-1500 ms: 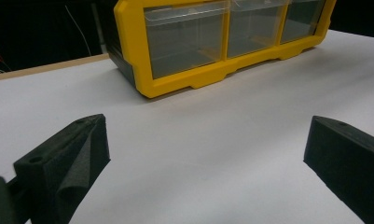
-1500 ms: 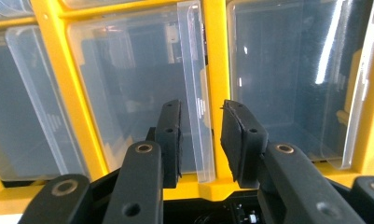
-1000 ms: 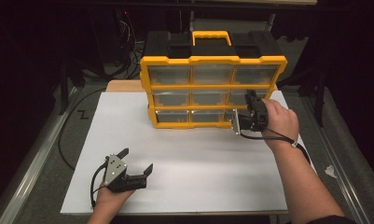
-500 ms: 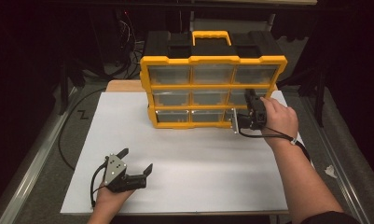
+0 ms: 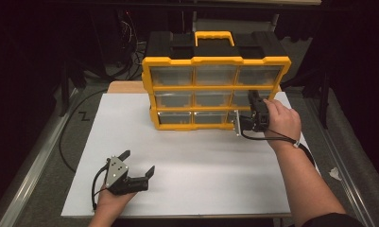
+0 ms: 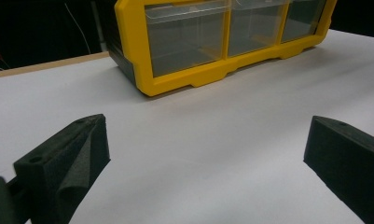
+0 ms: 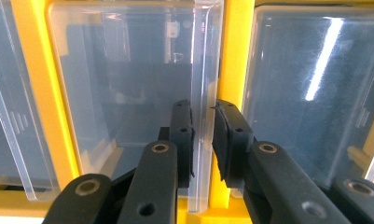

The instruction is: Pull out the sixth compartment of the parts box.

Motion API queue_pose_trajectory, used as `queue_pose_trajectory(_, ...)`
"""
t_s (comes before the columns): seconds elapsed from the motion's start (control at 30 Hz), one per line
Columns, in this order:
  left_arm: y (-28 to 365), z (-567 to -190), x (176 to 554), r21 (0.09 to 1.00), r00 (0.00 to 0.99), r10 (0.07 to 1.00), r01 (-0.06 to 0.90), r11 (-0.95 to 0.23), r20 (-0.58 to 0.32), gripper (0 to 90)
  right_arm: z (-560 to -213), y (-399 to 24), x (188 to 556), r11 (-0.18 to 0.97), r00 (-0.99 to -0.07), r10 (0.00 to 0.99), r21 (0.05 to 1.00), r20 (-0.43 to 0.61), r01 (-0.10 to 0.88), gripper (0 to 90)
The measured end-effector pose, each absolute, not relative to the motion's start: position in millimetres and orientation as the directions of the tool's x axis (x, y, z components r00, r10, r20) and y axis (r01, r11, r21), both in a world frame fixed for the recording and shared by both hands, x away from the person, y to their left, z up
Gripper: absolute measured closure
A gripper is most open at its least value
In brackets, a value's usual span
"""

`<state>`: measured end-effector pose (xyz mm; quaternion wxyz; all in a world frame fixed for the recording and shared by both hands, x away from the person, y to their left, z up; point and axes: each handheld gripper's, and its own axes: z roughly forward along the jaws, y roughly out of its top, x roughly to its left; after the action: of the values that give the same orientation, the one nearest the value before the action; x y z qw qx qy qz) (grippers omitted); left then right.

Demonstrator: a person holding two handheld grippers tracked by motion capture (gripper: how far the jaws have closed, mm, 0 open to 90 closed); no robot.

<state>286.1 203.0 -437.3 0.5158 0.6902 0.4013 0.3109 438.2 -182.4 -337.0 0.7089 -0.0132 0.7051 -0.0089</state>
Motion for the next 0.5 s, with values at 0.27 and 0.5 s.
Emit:
queue_pose_trajectory(0.27, 203.1, -437.1, 286.0, 0.962, 0.483, 0.875, 0.232, -0.144, 0.015, 0.9, -339.1, -185.1, 429.5, 1.000, 0.008, -0.013, -0.014, -1.000, -0.014, 80.6)
queue_pose_trajectory(0.5, 202.2, -437.3, 286.7, 0.962, 0.486, 0.874, 0.233, -0.143, 0.013, 0.9, -338.4, -187.8, 411.7, 0.999, 0.016, -0.034, -0.035, -0.999, -0.034, 80.7)
